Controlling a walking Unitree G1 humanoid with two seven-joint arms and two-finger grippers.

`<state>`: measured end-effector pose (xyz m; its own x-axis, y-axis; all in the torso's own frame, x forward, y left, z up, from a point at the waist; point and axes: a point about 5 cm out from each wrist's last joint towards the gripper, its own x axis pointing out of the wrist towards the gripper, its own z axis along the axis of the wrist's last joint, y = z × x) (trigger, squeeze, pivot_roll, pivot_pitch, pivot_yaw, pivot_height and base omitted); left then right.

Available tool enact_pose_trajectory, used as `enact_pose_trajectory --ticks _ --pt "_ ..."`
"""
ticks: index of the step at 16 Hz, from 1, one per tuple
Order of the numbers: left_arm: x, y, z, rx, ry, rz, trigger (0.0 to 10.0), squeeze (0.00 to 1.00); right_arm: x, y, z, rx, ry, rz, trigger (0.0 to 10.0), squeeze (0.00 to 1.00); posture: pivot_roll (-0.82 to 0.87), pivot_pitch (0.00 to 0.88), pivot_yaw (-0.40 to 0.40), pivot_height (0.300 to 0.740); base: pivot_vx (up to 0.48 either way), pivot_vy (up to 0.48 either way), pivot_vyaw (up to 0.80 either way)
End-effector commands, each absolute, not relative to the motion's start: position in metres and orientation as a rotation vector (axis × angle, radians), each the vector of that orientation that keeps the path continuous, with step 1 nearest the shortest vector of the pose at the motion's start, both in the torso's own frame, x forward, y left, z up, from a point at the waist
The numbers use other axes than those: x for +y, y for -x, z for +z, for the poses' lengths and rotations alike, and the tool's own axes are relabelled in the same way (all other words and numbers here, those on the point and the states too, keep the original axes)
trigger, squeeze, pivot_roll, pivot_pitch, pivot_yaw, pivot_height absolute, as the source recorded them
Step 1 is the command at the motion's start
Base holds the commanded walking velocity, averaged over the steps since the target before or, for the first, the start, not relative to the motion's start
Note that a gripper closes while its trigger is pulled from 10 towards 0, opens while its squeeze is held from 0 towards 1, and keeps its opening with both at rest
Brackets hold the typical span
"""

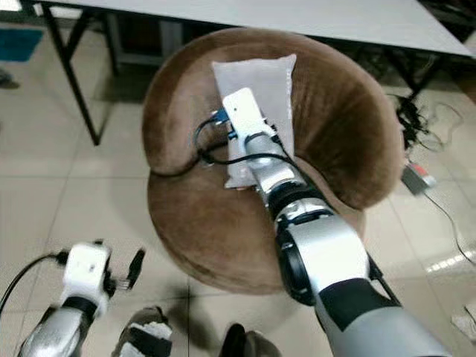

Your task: Move the pillow to the sofa from floor

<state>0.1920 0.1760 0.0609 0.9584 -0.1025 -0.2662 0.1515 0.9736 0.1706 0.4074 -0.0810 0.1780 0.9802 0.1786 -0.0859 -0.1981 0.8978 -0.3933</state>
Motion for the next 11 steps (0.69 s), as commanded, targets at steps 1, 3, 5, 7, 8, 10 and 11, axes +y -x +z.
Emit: enact_pose_trajectory --ticks 1,3,5,7,8,10,11 --pt "0.174 -0.193 0.053 0.289 -0.178 -0.13 10.0 0.0 -0.093 -0.411 0.185 0.023 0.387 0.171 10.0 0.0 0.39 0.149 -0.147 0.74 0.0 0.0 0.0" --pt "0.172 -0.214 0.054 0.263 -0.173 -0.145 10.0 0.0 -0.122 -0.415 0.198 -0.024 0.34 0.115 10.0 0.0 0.34 0.096 -0.133 0.74 0.0 0.0 0.0" --pt "0.169 -0.228 0.055 0.243 -0.176 -0.166 10.0 0.0 -0.142 -0.415 0.202 -0.052 0.317 0.083 10.0 0.0 0.31 0.055 -0.117 0.74 0.0 0.0 0.0" --pt "0.164 -0.248 0.056 0.227 -0.176 -0.2 10.0 0.0 -0.174 -0.41 0.195 -0.065 0.305 0.017 10.0 0.0 0.24 0.002 -0.089 0.74 0.0 0.0 0.0" --pt "0.161 -0.257 0.056 0.222 -0.18 -0.224 10.0 0.0 -0.192 -0.404 0.186 -0.062 0.307 -0.018 10.0 0.0 0.22 0.0 -0.076 0.74 0.0 0.0 0.0" --pt "0.159 -0.264 0.056 0.219 -0.185 -0.247 10.0 0.0 -0.206 -0.398 0.174 -0.044 0.296 -0.045 10.0 0.0 0.2 0.0 -0.059 0.74 0.0 0.0 0.0" --pt "0.157 -0.27 0.056 0.217 -0.19 -0.269 10.0 0.0 -0.219 -0.389 0.159 -0.021 0.279 -0.077 10.0 0.0 0.18 0.0 -0.049 0.74 0.0 0.0 0.0"
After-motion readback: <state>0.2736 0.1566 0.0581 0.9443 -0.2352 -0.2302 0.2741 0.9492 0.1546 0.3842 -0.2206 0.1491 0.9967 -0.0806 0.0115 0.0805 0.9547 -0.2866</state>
